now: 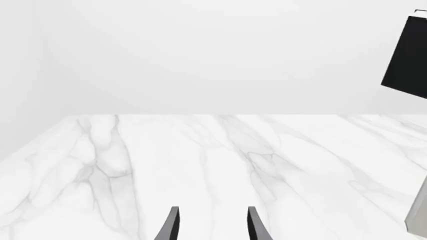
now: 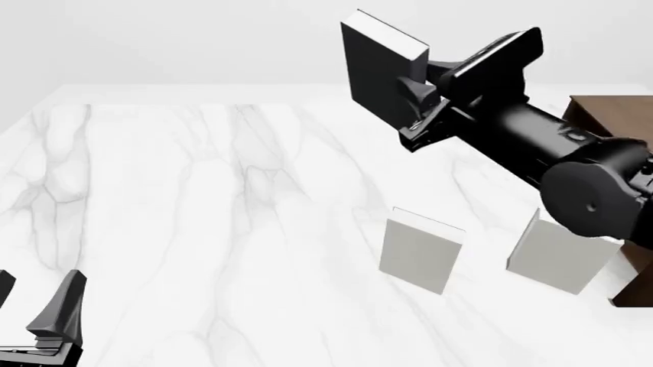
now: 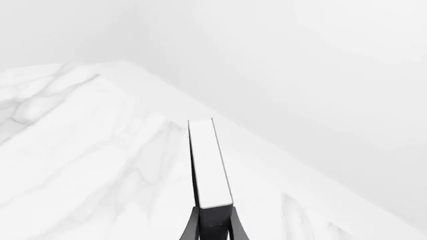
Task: Pick up the book on the left and place it on top of the shelf.
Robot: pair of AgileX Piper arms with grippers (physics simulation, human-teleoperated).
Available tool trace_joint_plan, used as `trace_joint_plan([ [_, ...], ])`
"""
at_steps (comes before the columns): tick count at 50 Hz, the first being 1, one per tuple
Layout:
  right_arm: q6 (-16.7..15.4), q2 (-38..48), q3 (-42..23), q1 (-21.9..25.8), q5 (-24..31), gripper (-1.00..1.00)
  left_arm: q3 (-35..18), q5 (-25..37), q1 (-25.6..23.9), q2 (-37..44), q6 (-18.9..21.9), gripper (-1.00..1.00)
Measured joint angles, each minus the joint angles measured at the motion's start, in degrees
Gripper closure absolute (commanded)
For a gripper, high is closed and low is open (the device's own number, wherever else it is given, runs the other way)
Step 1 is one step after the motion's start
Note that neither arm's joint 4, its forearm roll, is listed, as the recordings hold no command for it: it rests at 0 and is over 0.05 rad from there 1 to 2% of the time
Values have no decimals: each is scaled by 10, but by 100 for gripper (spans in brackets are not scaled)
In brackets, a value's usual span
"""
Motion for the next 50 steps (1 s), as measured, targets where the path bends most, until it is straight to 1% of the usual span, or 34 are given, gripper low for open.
trace_joint_plan([
  [11, -17, -88, 49, -22, 23, 100, 0, 0, 0, 0, 0, -100],
  [26, -45, -159, 70, -61, 57, 100, 0, 0, 0, 0, 0, -100],
  [38, -89, -202, 91, -91, 68, 100, 0, 0, 0, 0, 0, -100],
  [50, -127, -241, 91, -118, 90, 100, 0, 0, 0, 0, 0, -100],
])
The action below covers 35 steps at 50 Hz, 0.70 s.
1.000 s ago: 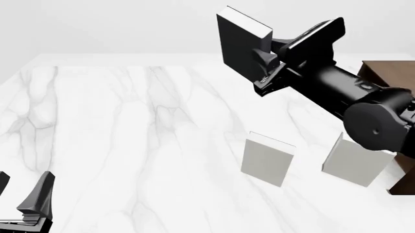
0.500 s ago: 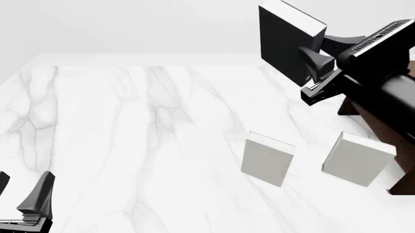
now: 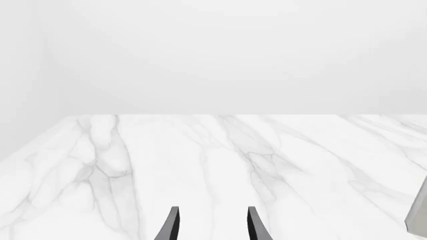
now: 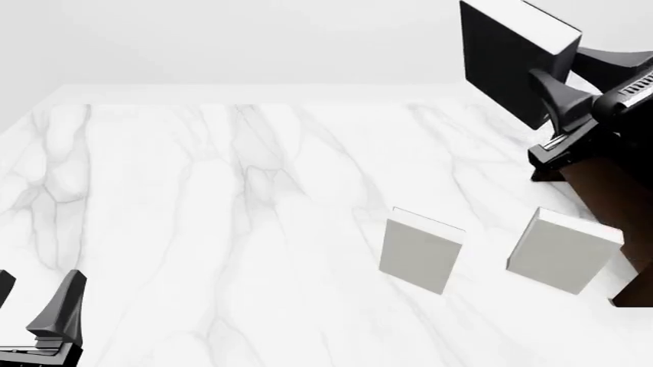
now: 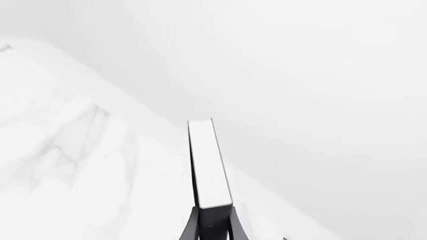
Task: Pick up the book on the left and place it on top of the shelf.
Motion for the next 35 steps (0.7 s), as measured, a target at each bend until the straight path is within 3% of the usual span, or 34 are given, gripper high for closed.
trace_joint_plan([
  [35, -95, -83, -15, -107, 69, 100, 0, 0, 0, 0, 0, -100],
])
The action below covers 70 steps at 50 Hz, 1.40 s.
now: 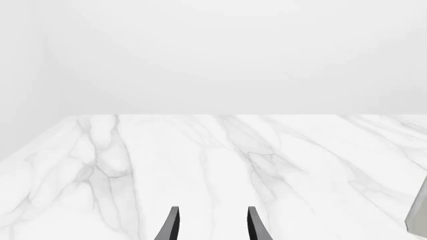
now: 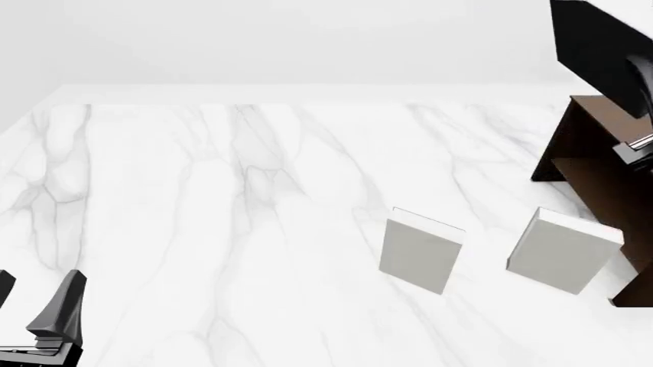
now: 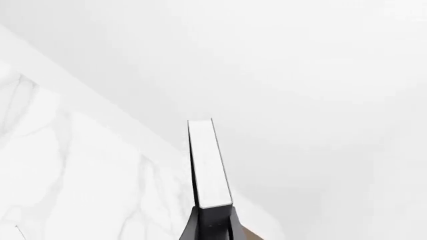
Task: Pick up the book on the left and place it on top of the shelf.
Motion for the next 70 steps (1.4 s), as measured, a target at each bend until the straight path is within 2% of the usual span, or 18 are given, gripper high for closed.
trace_joint_plan([
  [34, -45, -22, -19, -98, 39, 100, 0, 0, 0, 0, 0, -100],
  [70, -70, -11, -18, -184, 34, 100, 0, 0, 0, 0, 0, -100],
])
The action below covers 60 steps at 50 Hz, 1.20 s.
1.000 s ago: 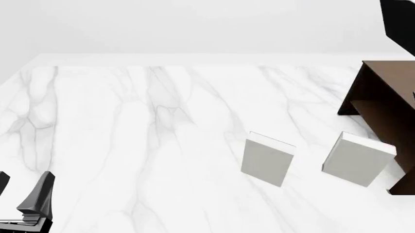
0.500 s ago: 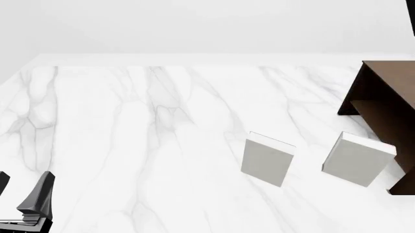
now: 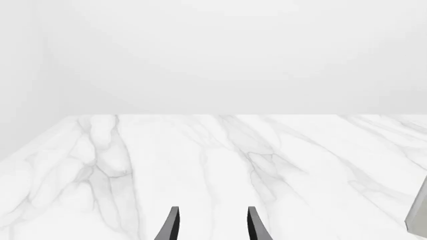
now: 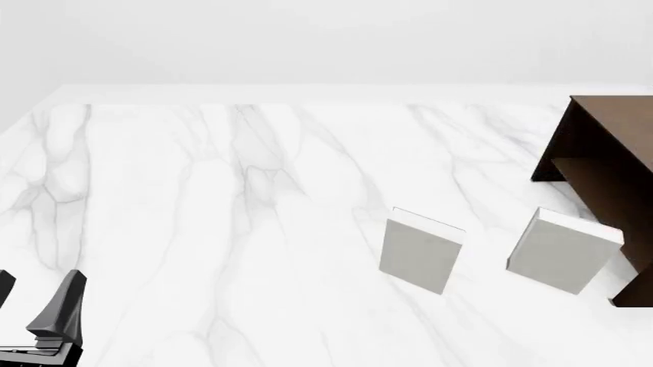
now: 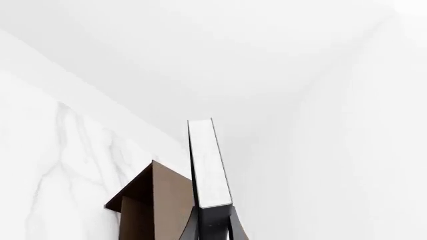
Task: Pick up the book on the left and place it on top of the shelf.
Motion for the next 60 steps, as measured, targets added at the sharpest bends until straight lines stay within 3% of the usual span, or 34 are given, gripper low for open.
trace_joint_plan([
  [60, -47, 57, 6, -97, -59, 100, 0, 0, 0, 0, 0, -100],
])
